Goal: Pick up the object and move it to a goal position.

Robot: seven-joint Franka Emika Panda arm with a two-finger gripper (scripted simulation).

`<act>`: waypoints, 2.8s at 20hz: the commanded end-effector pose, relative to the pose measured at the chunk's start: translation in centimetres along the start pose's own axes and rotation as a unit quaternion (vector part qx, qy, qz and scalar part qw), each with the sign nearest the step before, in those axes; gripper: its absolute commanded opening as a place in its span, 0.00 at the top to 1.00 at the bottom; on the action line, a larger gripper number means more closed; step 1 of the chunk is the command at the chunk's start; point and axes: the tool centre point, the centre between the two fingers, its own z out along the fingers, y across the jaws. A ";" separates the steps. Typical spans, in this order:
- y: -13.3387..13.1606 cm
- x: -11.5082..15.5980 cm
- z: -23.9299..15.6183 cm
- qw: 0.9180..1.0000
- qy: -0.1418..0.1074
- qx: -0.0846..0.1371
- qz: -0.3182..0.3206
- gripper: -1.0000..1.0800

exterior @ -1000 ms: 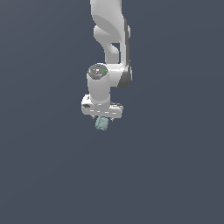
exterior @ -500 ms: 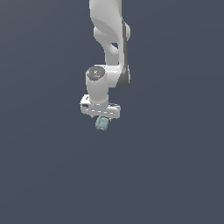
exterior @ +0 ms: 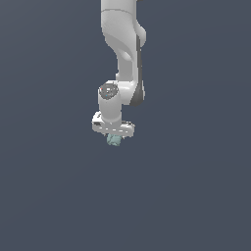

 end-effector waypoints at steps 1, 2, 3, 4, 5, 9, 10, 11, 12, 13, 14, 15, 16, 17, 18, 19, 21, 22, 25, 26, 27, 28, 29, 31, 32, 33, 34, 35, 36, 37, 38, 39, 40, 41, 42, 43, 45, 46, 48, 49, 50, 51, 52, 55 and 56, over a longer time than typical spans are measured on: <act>0.0 0.0 0.9 1.000 0.000 0.000 0.000 0.04; 0.0 0.0 1.1 1.000 0.000 0.000 0.000 0.04; 0.0 0.1 1.2 1.000 0.000 0.000 0.000 0.04; 0.0 0.1 1.3 1.000 0.000 0.000 0.000 0.04; 0.0 0.1 1.3 1.000 0.000 0.000 0.000 0.04; 0.0 0.1 1.3 1.000 0.000 0.000 0.000 1.00; 0.0 0.1 1.3 1.000 0.000 0.000 0.000 1.00; 0.0 0.1 1.3 1.000 0.000 0.000 0.000 1.00; 0.0 0.1 1.3 1.000 0.000 0.000 0.000 1.00; 0.0 0.1 1.3 1.000 0.000 0.000 0.000 1.00; 0.0 0.1 1.3 1.000 0.000 0.000 0.000 1.00; 0.0 0.1 1.3 1.000 0.000 0.000 0.000 1.00; 0.0 0.1 1.2 1.000 0.001 0.000 0.000 1.00; 0.0 0.1 1.2 1.000 0.001 0.000 0.000 1.00; -0.1 0.1 1.1 1.000 0.001 0.000 0.000 1.00; -0.2 0.1 0.9 1.000 0.001 0.000 0.000 1.00; -0.5 0.1 0.4 1.000 0.001 0.000 0.000 1.00; -0.8 0.1 0.1 1.000 0.001 0.000 0.000 1.00; -1.8 0.2 -1.2 1.000 0.001 0.000 0.000 1.00; -2.2 0.3 -1.8 1.000 0.001 0.000 0.000 1.00; -2.6 0.3 -2.4 1.000 0.001 0.000 0.000 1.00; -3.1 0.4 -3.0 1.000 0.001 0.000 0.000 1.00; -3.6 0.5 -3.8 1.000 0.001 0.000 0.000 1.00; -4.8 0.6 -5.3 1.000 0.001 0.000 0.000 1.00; -5.4 0.7 -6.2 1.000 0.001 0.000 0.000 1.00; -6.0 0.7 -7.1 1.000 0.001 0.000 0.000 1.00; -6.7 0.8 -8.0 1.000 0.001 0.000 0.000 1.00; -7.4 0.9 -9.0 1.000 0.001 -0.001 0.001 1.00; -8.1 1.0 -9.9 1.000 0.001 -0.001 0.001 1.00; -8.8 1.1 -10.9 1.000 0.001 -0.001 0.001 1.00; -9.6 1.2 -11.9 1.000 0.001 -0.001 0.001 1.00; -10.3 1.3 -12.9 1.000 0.001 -0.001 0.001 1.00; -11.0 1.4 -13.9 1.000 0.001 -0.001 0.001 1.00; -11.7 1.5 -14.9 1.000 0.001 -0.001 0.001 1.00; -12.5 1.6 -15.9 1.000 0.001 -0.001 0.001 1.00; -13.2 1.7 -16.9 1.000 0.001 -0.001 0.001 1.00; -14.6 1.9 -18.9 1.000 0.001 -0.001 0.001 1.00; -15.4 2.1 -19.8 1.000 0.001 -0.001 0.001 1.00; -16.7 2.3 -21.6 1.000 0.001 -0.001 0.001 1.00; -17.3 2.4 -22.4 1.000 0.001 -0.001 0.001 1.00; -17.9 2.5 -23.2 1.000 0.001 -0.001 0.001 1.00; -18.4 2.6 -23.9 1.000 0.001 -0.001 0.001 1.00; -18.9 2.7 -24.6 1.000 0.001 0.000 0.001 1.00; -20.1 3.0 -26.2 1.000 0.001 0.000 0.001 1.00; -20.5 3.1 -26.6 1.000 0.001 0.000 0.001 1.00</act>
